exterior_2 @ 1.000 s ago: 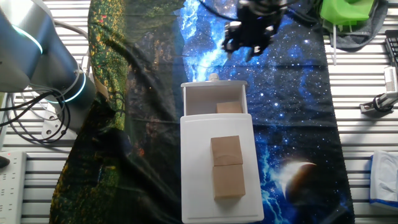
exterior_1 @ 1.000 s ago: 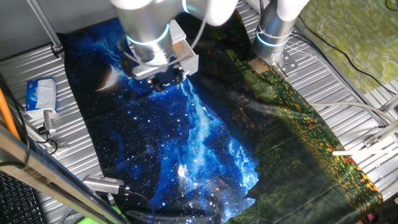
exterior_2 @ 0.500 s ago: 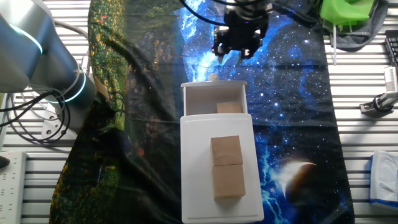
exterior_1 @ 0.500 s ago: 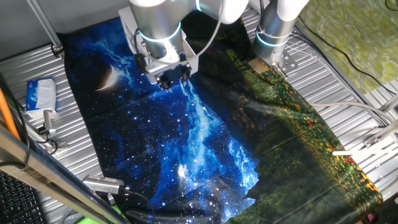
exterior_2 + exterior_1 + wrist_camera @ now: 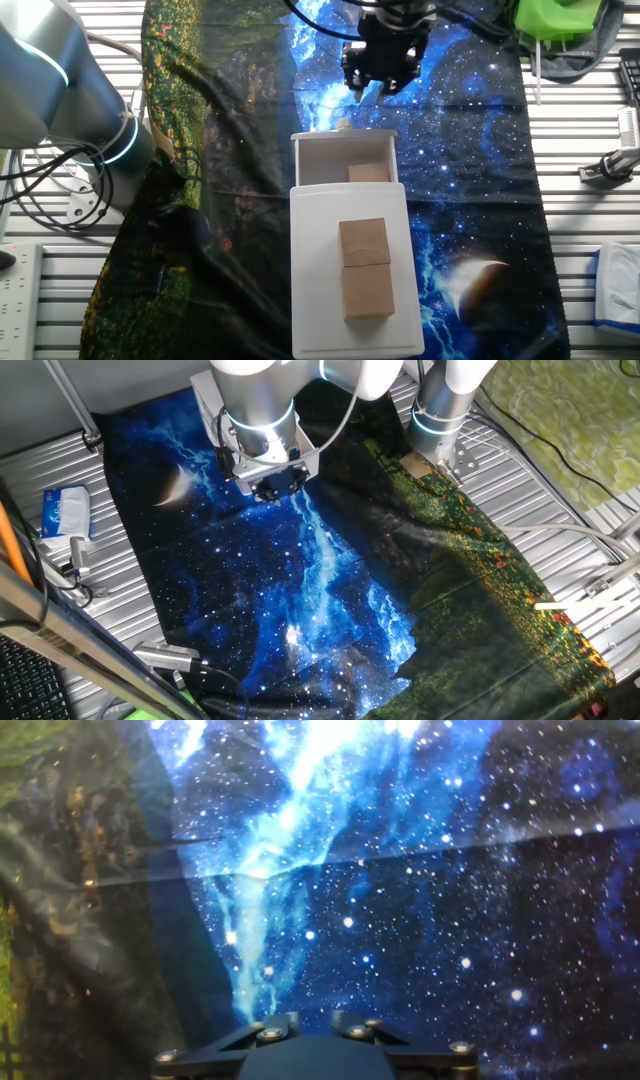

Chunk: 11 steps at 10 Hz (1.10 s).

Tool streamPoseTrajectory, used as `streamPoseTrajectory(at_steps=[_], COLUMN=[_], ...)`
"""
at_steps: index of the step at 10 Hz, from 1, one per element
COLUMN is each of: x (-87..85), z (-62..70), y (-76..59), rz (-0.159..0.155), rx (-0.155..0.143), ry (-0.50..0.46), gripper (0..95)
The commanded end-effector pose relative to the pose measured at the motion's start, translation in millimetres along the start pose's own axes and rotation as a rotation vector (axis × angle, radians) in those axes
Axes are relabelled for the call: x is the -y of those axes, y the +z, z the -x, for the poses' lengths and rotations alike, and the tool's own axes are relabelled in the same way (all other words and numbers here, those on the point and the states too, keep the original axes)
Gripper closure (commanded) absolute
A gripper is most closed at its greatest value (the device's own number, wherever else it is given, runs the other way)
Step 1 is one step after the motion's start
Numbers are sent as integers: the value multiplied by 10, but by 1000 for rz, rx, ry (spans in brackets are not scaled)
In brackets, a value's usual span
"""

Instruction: Grasp the handle and close the drawer

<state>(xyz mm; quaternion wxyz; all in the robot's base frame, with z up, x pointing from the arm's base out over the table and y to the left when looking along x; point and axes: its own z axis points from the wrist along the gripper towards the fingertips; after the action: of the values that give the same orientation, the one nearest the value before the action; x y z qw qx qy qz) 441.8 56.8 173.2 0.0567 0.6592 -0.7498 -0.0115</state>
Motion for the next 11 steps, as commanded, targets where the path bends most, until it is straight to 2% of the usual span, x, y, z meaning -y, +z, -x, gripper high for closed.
streamPoseTrajectory(at_steps=[1, 4, 11], x=[17, 17, 17], z=[2, 2, 2], y=[4, 4, 4], rz=[-5, -4, 0], rx=[-14, -17, -12], ry=[8, -37, -9], gripper=[950, 950, 950])
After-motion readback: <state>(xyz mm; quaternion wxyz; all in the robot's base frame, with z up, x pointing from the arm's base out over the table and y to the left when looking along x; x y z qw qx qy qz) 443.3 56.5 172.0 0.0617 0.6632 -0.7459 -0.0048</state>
